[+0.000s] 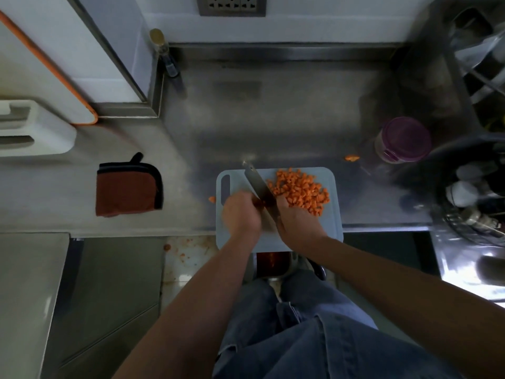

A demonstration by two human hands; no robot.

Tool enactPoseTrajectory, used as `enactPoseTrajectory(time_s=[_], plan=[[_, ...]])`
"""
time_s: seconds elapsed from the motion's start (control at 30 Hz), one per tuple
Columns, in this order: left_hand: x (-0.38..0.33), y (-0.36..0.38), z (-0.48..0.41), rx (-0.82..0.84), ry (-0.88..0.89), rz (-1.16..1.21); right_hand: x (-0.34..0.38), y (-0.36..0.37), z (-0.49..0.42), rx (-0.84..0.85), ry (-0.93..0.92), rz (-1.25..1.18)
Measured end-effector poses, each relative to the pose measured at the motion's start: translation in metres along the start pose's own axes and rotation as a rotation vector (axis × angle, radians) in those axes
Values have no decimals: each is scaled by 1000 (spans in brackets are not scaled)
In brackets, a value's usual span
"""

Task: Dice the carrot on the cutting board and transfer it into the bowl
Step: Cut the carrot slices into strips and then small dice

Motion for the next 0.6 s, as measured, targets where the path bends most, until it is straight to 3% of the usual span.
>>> enactPoseTrajectory(time_s=[0.6], plan=[[-2,-8,3,-4,-46,74,3,-11,-4,13,-34,-50]])
Point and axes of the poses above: each hand's wrist, its own z-axis away from the middle knuckle, its own y-axis out of the palm, x = y × z, the point moved 7 cm from there along -z, towards the middle knuckle, and after that the axes turned 7 degrees about y, right-handed, at the moved point
